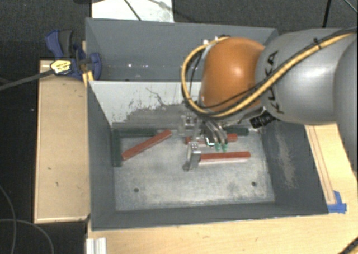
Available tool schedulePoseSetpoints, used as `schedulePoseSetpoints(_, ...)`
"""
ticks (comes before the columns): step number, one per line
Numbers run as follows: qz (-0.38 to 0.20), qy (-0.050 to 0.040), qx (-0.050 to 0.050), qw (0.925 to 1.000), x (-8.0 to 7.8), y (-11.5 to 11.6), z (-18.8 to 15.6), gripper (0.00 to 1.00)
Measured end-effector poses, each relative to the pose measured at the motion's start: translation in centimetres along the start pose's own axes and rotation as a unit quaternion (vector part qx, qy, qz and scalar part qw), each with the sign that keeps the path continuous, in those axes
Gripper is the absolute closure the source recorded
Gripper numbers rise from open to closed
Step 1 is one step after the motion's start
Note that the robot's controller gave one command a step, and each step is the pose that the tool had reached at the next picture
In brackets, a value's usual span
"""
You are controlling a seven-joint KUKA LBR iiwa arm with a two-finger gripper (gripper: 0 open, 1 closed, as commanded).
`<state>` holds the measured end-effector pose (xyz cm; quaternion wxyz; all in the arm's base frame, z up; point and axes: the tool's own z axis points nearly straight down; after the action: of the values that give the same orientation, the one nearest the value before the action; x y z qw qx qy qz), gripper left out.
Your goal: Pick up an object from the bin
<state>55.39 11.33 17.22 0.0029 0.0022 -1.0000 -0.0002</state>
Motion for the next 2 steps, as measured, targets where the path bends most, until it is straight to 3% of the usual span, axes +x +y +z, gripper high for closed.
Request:
schedulePoseSetpoints(1,0.001,-0.0040,0.000,1.0000,-0.2,-0.1,-0.5,0.00)
schedulePoseSetpoints(2,-0.040,-0.0057,0.000,0.9992,-0.9,-5.3,3.9,0.00)
